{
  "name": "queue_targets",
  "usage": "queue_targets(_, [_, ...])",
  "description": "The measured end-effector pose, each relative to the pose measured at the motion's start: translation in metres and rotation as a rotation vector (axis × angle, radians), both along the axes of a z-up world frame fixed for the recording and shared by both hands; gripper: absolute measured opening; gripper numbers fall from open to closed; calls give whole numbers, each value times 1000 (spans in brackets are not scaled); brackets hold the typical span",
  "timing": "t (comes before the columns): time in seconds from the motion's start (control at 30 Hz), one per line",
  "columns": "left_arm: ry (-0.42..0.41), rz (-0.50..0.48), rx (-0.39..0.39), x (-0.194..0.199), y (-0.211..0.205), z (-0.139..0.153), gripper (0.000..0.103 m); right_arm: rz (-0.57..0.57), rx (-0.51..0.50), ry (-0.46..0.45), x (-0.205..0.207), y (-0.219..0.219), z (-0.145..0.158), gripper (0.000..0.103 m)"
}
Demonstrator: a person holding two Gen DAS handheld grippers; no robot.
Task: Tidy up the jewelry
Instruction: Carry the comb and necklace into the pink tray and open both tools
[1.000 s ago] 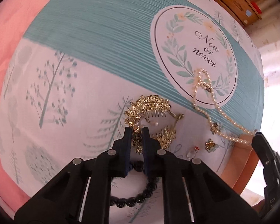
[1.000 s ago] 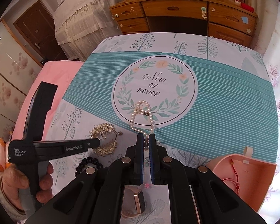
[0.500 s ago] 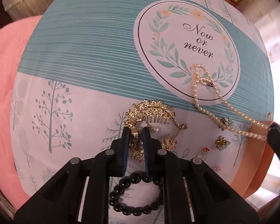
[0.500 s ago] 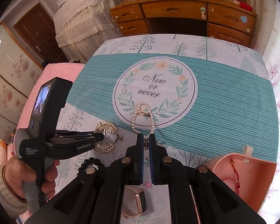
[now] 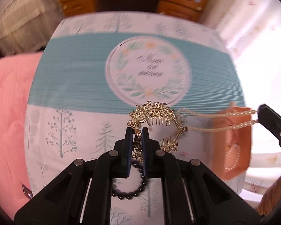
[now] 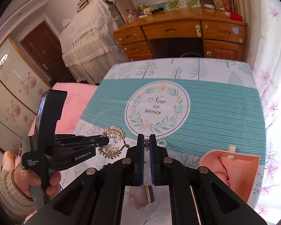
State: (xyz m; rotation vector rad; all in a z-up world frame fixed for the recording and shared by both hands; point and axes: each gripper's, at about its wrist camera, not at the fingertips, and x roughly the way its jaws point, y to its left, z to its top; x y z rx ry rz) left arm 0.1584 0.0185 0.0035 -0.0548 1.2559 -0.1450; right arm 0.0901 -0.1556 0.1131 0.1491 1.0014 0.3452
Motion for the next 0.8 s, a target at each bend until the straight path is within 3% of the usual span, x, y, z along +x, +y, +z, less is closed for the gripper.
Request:
queue_targets(0.13, [-50, -85, -25, -16, -24, 31, 7, -34, 25, -69, -28, -22, 39, 5])
queue_targets(0.43, [-104, -250, -51, -34, -111, 38, 7, -144, 20, -192, -94, -77, 108, 5])
queue_targets(0.57, [-89, -319, -73, -37, -148, 24, 7, -193, -5, -184, -115, -101, 113, 5])
queue_targets(0.8, [-45, -390, -83, -32, -201, -19, 7, -267, -20, -111, -140, -137, 86, 5])
